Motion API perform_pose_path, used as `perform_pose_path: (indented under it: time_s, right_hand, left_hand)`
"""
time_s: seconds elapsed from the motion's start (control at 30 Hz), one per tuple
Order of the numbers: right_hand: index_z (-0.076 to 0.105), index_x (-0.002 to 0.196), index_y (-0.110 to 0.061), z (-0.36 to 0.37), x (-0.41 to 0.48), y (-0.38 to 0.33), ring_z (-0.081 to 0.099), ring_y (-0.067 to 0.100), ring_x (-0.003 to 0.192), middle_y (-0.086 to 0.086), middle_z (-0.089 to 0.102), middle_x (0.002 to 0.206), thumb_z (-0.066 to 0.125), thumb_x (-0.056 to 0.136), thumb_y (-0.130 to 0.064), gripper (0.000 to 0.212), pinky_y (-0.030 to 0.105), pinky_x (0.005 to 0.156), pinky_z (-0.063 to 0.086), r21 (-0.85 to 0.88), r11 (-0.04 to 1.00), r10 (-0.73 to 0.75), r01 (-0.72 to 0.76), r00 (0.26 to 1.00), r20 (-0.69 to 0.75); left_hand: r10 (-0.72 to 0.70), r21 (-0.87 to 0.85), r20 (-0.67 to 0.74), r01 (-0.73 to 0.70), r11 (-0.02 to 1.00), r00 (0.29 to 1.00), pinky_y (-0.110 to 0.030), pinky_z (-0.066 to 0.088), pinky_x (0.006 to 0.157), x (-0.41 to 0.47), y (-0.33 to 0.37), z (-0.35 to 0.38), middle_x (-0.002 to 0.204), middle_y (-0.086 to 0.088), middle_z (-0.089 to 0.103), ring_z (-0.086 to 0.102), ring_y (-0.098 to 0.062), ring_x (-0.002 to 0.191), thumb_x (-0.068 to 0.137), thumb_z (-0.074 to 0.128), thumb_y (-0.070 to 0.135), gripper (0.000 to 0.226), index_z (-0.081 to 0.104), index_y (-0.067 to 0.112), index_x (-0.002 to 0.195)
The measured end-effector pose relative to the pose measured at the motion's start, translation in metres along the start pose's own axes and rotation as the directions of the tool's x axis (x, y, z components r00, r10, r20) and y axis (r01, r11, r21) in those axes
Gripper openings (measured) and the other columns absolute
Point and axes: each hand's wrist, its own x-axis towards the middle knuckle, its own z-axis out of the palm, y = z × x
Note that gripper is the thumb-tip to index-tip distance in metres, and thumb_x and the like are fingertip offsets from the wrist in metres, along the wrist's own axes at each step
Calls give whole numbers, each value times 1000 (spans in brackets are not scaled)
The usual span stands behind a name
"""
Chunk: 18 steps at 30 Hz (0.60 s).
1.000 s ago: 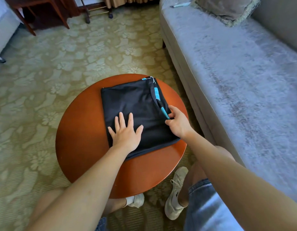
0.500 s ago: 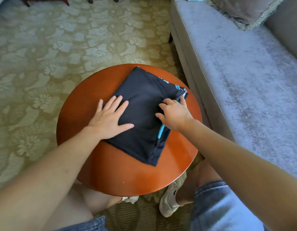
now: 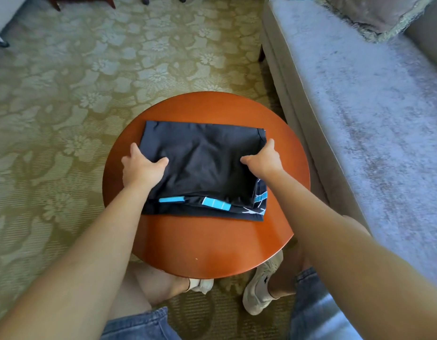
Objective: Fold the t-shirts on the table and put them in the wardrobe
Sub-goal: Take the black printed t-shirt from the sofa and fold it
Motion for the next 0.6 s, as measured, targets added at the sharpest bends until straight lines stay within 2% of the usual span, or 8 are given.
perform_pose_path:
  time_s: [0.1, 0.23, 0.33, 0.43, 0.5, 0.6]
  right_hand:
    - [16, 146, -9, -3, -8, 8, 50, 37, 119, 19, 43, 139, 71, 86, -24, 82, 40, 83, 47, 87, 996, 26, -28, 999, 34]
    - [-4, 154, -12, -9, -15, 9, 47, 37, 127, 18, 41, 145, 69, 89, -24, 98, 41, 96, 45, 112, 994, 10, -18, 998, 69]
    - [-11, 154, -13, -11, -21, 9, 42, 38, 132, 18, 36, 150, 68, 90, -26, 103, 45, 105, 41, 99, 995, 20, -31, 994, 110]
    - [-6, 155, -16, -9, -29, 19, 41, 37, 133, 15, 34, 152, 69, 89, -27, 100, 45, 107, 40, 105, 994, 13, -27, 991, 132]
    - [-5, 156, -22, -8, -37, 28, 40, 35, 136, 11, 32, 155, 67, 91, -23, 96, 41, 106, 39, 128, 991, -53, 39, 992, 114]
    - [9, 156, -30, -7, -49, 37, 35, 25, 140, 2, 33, 156, 58, 96, -11, 80, 25, 104, 31, 191, 962, -206, 194, 978, 44]
  left_hand:
    - [-23, -77, 56, 27, 997, 998, -41, 33, 110, 4, -3, -12, 155, -8, 35, 36, -33, 139, 89, 67, 40, 87, 16, 17, 155]
    - [-20, -77, 172, 33, 996, 985, -42, 30, 114, 3, -14, -22, 159, -5, 25, 30, -31, 143, 87, 73, 27, 96, 7, 19, 157]
    - [-37, -64, 231, 53, 997, 972, -45, 31, 113, -6, -21, -25, 160, -4, 23, 29, -31, 143, 85, 75, 22, 103, 1, 23, 156]
    - [-1, -60, 256, 16, 998, 967, -45, 32, 111, -18, -25, -28, 160, -4, 22, 32, -32, 142, 88, 72, 20, 104, -7, 27, 155]
    - [70, -44, 259, -61, 997, 963, -41, 36, 106, -28, -27, -30, 160, -2, 24, 37, -33, 138, 92, 66, 17, 100, -11, 33, 154]
    - [210, -45, 229, -205, 978, 951, -29, 37, 92, -40, -32, -31, 159, 2, 25, 42, -29, 135, 97, 58, 11, 86, 1, 39, 155]
